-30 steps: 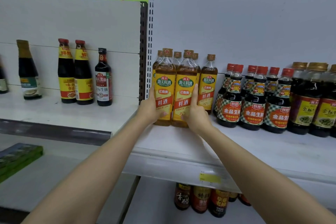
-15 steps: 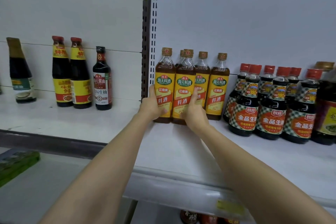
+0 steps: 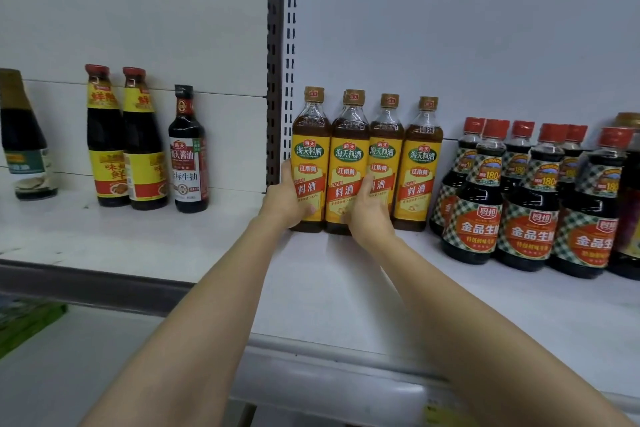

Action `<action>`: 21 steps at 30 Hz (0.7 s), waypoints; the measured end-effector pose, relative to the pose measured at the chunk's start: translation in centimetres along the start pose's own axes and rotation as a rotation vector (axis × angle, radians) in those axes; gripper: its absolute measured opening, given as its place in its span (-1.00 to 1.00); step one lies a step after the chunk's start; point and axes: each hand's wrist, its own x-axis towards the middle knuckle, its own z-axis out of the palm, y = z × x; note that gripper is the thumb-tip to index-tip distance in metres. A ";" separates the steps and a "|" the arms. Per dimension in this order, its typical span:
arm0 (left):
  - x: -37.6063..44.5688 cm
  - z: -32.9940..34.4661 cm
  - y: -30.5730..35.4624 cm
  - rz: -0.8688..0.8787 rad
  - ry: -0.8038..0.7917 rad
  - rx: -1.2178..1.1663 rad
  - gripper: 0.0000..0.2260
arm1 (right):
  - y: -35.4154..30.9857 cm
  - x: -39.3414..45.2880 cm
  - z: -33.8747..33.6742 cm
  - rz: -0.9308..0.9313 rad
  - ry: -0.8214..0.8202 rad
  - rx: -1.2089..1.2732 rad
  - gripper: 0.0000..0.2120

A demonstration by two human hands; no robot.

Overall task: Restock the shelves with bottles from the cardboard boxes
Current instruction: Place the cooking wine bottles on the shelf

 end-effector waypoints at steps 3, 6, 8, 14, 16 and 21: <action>0.3 0.1 -0.2 -0.009 -0.007 -0.012 -0.17 | 0.1 0.2 0.1 0.000 -0.007 0.013 -0.26; 0.4 0.3 -0.1 -0.030 -0.007 -0.025 -0.20 | 0.1 0.2 0.3 0.014 0.000 0.082 -0.27; 0.3 0.3 0.1 -0.060 -0.028 -0.032 -0.22 | 0.0 0.1 0.2 0.021 -0.006 0.117 -0.31; -1.7 -0.8 0.4 -0.146 -0.202 0.073 -0.16 | 0.0 -1.2 -1.4 0.053 -0.168 0.202 -0.14; -3.1 -1.3 0.4 -0.141 -0.232 0.128 -0.19 | 0.2 -2.4 -1.7 0.052 -0.193 0.188 -0.12; -6.5 -3.3 1.0 -0.032 -0.230 0.159 -0.36 | -0.5 -5.5 -3.5 0.034 -0.191 0.200 -0.13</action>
